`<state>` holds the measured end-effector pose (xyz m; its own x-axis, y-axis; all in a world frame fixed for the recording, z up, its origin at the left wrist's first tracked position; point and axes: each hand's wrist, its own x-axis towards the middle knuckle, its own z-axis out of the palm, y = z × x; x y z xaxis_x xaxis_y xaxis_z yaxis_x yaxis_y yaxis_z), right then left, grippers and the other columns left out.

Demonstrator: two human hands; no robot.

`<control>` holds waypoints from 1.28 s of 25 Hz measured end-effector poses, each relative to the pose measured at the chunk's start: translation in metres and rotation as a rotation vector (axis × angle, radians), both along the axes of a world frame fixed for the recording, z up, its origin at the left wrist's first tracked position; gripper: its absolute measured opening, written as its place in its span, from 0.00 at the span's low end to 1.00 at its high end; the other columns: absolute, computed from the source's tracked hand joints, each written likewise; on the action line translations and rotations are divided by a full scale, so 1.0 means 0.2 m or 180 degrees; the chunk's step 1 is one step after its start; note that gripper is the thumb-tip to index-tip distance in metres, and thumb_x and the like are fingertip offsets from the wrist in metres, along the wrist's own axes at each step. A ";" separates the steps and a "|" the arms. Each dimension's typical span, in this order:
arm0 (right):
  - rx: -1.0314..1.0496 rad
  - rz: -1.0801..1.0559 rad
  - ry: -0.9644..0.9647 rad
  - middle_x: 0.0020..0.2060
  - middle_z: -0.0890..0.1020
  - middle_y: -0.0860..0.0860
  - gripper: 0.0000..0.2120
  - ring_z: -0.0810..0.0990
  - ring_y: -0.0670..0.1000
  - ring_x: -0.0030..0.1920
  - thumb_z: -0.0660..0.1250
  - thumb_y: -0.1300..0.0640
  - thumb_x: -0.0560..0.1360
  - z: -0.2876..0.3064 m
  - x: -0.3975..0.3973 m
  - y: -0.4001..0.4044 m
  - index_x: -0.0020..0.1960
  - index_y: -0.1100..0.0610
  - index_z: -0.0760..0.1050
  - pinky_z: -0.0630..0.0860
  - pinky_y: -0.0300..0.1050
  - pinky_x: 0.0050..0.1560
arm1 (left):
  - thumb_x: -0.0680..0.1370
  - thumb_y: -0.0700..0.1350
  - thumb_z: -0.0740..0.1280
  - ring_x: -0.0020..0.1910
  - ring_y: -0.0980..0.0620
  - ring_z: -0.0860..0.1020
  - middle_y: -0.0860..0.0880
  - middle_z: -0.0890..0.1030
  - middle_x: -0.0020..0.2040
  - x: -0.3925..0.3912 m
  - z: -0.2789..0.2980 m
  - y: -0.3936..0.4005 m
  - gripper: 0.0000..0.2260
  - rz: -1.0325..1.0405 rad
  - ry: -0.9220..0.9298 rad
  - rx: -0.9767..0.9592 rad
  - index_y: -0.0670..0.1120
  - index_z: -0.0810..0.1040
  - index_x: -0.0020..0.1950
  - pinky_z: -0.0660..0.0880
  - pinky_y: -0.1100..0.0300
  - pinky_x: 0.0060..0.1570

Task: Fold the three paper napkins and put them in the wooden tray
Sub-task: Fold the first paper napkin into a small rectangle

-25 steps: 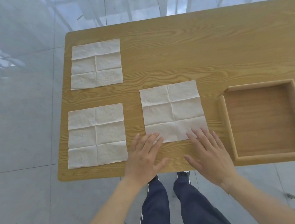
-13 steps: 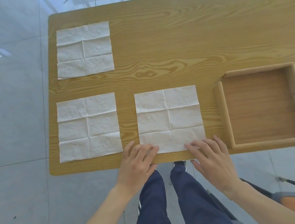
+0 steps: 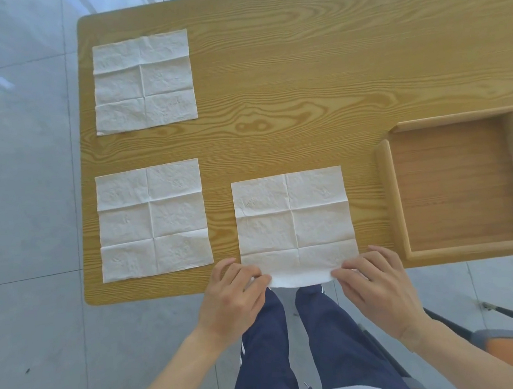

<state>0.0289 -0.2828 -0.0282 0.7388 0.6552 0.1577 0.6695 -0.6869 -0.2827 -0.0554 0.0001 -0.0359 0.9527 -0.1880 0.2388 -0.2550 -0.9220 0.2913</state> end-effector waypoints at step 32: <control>-0.0012 -0.1043 0.1192 0.42 0.85 0.45 0.05 0.80 0.53 0.49 0.70 0.58 0.75 0.14 0.47 0.30 0.50 0.50 0.81 0.69 0.52 0.50 | 0.74 0.47 0.74 0.43 0.53 0.77 0.56 0.80 0.40 0.49 0.12 0.21 0.03 0.1528 0.0887 -0.0740 0.52 0.82 0.41 0.64 0.54 0.49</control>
